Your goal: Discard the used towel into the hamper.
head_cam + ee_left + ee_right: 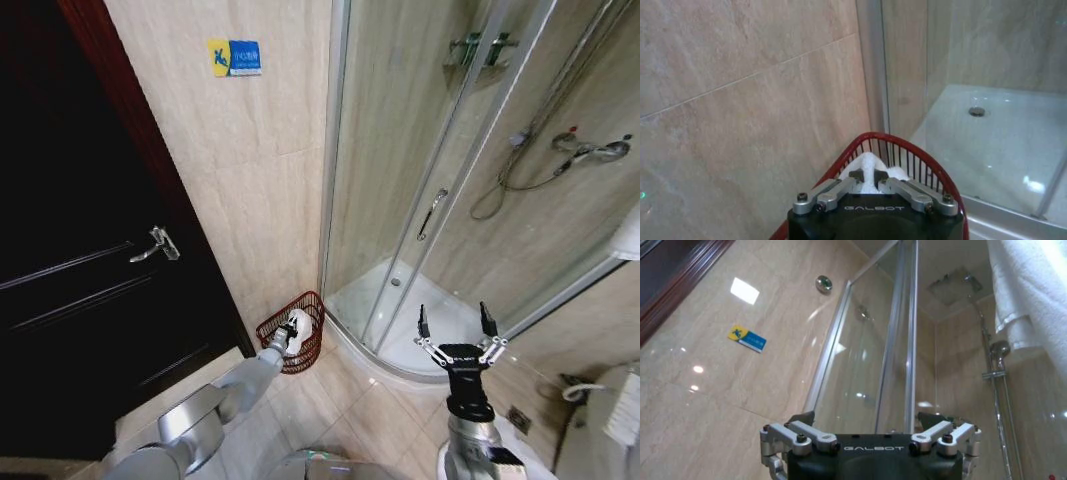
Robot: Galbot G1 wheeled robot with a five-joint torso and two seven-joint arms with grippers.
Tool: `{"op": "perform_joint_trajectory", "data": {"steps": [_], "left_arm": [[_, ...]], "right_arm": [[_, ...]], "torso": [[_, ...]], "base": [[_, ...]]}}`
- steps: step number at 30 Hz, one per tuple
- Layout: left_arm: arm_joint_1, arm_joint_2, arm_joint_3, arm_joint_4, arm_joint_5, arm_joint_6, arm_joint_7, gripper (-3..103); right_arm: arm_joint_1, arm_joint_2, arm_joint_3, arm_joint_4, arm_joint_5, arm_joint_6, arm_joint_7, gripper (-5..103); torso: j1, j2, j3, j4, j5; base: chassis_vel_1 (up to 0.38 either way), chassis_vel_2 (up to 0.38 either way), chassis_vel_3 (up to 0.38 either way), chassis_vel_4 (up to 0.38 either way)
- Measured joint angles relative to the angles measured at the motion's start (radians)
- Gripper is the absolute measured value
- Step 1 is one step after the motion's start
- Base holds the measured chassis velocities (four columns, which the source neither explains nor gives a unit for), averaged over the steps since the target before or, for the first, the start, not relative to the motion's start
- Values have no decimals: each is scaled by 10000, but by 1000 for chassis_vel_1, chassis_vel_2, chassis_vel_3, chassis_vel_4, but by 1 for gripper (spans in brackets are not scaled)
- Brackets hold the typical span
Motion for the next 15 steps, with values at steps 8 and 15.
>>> {"op": "perform_joint_trajectory", "data": {"steps": [8,15], "left_arm": [[-28,7,14,85,697,-194,29,7],[-12,-84,65,107,991,-250,47,12]], "right_arm": [[58,0,-70,-43,-32,0,-18,100],[55,0,-133,-77,99,0,-464,100]], "torso": [[8,-3,2,0,0],[-3,-1,-1,0,2]], "base": [[-64,72,69,-63],[0,0,0,0]]}}
